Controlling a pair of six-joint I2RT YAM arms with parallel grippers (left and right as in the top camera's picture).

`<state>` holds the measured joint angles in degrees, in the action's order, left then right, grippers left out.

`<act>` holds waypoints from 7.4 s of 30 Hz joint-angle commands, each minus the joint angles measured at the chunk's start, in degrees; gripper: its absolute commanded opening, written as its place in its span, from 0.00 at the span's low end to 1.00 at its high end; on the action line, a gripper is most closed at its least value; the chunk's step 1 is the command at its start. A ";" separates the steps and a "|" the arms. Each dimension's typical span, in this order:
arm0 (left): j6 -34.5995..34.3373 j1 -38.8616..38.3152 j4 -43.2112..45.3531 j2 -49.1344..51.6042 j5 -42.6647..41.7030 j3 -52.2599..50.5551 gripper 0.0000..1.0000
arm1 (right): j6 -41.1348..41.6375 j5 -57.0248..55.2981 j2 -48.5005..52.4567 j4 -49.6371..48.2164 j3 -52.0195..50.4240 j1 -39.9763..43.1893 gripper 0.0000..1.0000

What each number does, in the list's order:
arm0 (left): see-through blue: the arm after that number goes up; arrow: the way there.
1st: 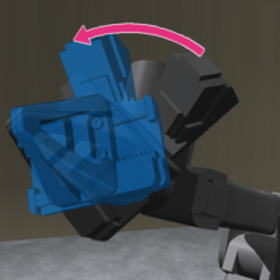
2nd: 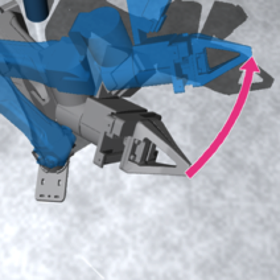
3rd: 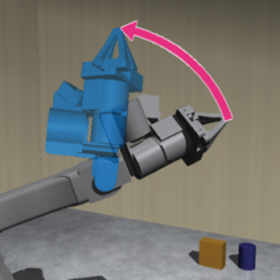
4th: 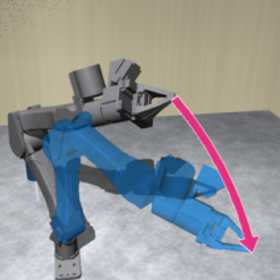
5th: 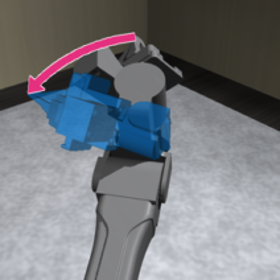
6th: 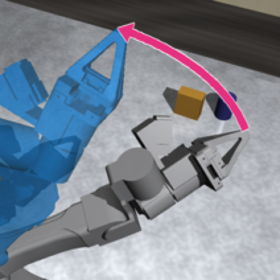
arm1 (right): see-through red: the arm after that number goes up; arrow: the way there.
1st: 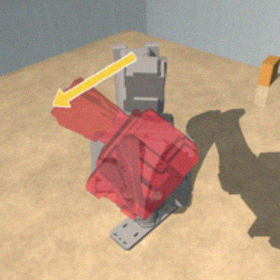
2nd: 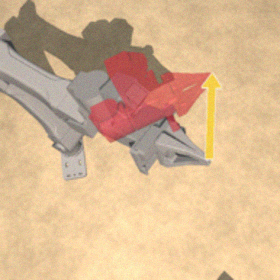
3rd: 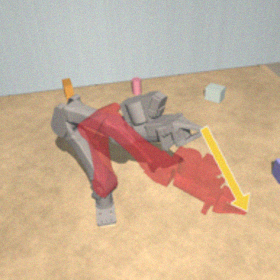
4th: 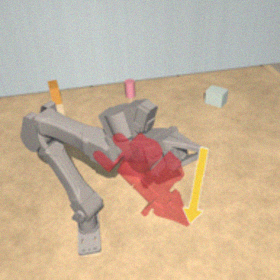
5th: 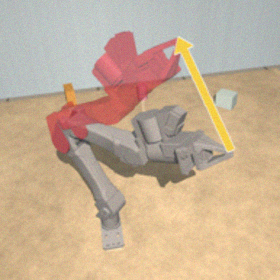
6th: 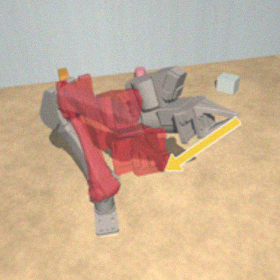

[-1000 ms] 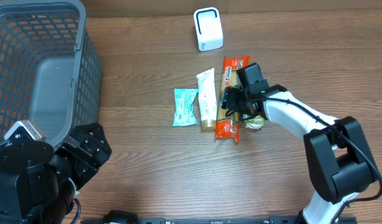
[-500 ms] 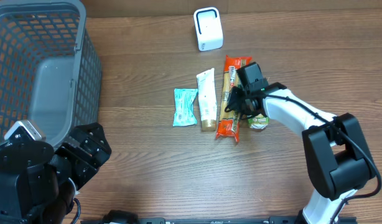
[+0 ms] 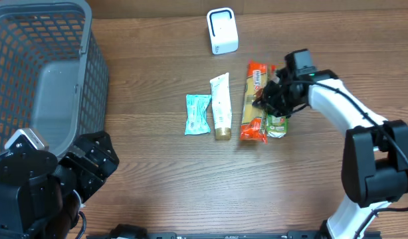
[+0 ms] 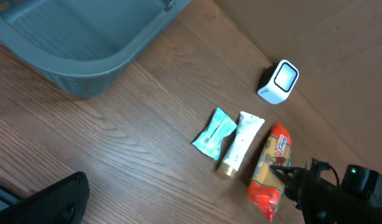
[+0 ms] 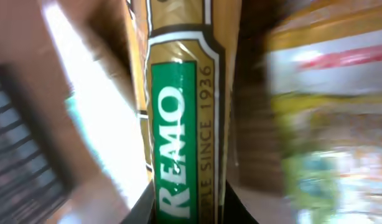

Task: Scan the item barcode

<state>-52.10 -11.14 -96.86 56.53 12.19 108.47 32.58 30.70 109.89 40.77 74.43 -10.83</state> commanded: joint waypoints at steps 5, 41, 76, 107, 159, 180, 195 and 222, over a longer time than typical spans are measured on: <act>0.87 0.46 0.07 0.09 -0.17 0.28 1.00 | 2.97 32.94 -1.95 -3.23 1.79 1.25 0.04; 0.87 0.46 0.07 0.09 -0.17 0.28 1.00 | 70.18 53.51 -1.95 -33.59 1.79 1.27 0.04; 0.87 0.46 0.07 0.09 -0.17 0.28 1.00 | 85.48 58.77 -1.95 -105.48 1.77 1.16 0.04; 0.87 0.46 0.07 0.09 -0.17 0.28 0.99 | 86.36 58.77 -1.95 -93.00 1.77 -1.18 0.04; 0.87 0.46 0.07 0.09 -0.17 0.28 1.00 | 80.89 39.87 -1.92 -50.73 1.77 -16.22 0.04; 0.87 0.46 0.07 0.09 -0.17 0.28 1.00 | 66.77 59.23 -1.92 -72.43 1.77 -14.27 0.04; 0.87 0.46 0.07 0.09 -0.17 0.28 1.00 | 49.66 59.23 -1.92 -79.73 1.77 -14.27 0.04; 0.87 0.46 0.07 0.09 -0.17 0.28 1.00 | 43.41 59.23 -1.92 -80.00 1.77 -10.58 0.04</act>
<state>-52.10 -11.14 -96.86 56.53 12.19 108.47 79.96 88.07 110.13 -38.00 74.35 -22.90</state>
